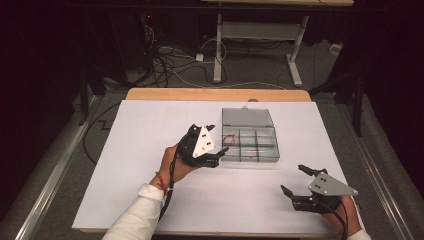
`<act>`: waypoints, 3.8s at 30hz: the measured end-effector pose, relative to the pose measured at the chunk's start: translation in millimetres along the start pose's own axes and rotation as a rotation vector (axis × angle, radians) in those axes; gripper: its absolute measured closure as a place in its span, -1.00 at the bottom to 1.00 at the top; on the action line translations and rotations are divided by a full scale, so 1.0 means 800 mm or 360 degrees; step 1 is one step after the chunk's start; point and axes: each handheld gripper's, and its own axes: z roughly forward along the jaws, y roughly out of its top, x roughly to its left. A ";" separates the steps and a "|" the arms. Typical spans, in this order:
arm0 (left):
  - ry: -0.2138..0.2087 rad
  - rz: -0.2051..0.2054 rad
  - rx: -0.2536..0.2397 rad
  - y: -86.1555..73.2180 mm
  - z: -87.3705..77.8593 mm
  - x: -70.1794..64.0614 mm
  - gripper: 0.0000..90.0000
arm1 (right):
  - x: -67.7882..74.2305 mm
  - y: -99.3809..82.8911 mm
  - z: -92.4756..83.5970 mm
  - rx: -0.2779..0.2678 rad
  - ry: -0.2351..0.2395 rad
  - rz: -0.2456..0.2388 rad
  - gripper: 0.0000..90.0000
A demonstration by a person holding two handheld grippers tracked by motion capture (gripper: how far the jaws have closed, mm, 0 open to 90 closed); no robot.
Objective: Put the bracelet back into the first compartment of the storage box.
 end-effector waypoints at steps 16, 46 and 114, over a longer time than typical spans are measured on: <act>-0.0005 0.0054 -0.0009 -0.007 -0.028 -0.018 -0.52 | 0.001 0.000 -0.001 -0.0011 0.0005 -0.0012 -0.60; 0.0032 0.0035 0.0018 -0.059 -0.065 -0.037 -0.57 | 0.006 0.001 0.000 -0.0009 0.0021 -0.0036 -0.60; 0.0133 -0.0379 0.0316 -0.209 -0.143 -0.016 -0.57 | 0.001 -0.005 0.002 -0.0001 0.0026 -0.0028 -0.61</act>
